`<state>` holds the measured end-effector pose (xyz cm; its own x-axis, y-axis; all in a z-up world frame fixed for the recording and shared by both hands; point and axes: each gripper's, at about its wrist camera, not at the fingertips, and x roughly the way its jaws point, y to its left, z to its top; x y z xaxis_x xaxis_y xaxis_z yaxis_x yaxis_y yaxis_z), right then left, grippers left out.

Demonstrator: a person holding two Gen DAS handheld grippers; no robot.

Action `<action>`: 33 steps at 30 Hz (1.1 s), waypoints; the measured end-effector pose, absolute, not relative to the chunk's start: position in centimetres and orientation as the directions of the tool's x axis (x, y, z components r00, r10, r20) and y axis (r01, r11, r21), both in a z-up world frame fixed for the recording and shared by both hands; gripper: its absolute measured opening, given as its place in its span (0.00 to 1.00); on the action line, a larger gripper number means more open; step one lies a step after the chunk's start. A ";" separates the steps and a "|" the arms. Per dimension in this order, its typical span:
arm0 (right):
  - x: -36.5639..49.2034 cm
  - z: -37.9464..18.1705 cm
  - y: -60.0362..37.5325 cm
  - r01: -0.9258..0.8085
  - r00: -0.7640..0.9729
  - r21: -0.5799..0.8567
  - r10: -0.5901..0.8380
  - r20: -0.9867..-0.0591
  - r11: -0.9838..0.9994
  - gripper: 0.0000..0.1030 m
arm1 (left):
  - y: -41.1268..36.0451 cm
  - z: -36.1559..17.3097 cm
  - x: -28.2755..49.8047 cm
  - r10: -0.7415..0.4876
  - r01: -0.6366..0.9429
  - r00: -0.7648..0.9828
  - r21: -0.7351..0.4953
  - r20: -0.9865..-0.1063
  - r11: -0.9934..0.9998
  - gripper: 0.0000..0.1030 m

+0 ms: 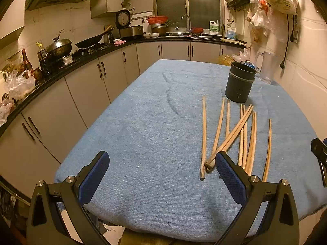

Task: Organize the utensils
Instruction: 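Move both grippers toward the wooden chopsticks lying on the towel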

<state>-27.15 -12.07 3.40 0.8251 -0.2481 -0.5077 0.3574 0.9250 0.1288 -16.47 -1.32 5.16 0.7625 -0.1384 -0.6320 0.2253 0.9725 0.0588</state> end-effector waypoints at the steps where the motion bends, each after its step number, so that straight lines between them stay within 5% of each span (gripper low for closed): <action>1: -27.1 3.4 -12.1 0.357 0.825 0.129 -0.248 -0.508 0.925 0.80 | -1.3 5.2 -16.5 -0.137 0.225 0.763 0.060 -0.632 0.973 1.00; 24: -26.8 2.7 -12.6 0.366 0.810 0.151 -0.234 -0.538 0.918 0.79 | -1.7 5.0 -16.6 -0.174 0.263 0.752 0.048 -0.636 0.964 1.00; 33: -26.3 2.1 -13.4 0.374 0.794 0.177 -0.215 -0.569 0.911 0.68 | -1.8 5.0 -16.5 -0.210 0.302 0.739 0.036 -0.640 0.953 1.00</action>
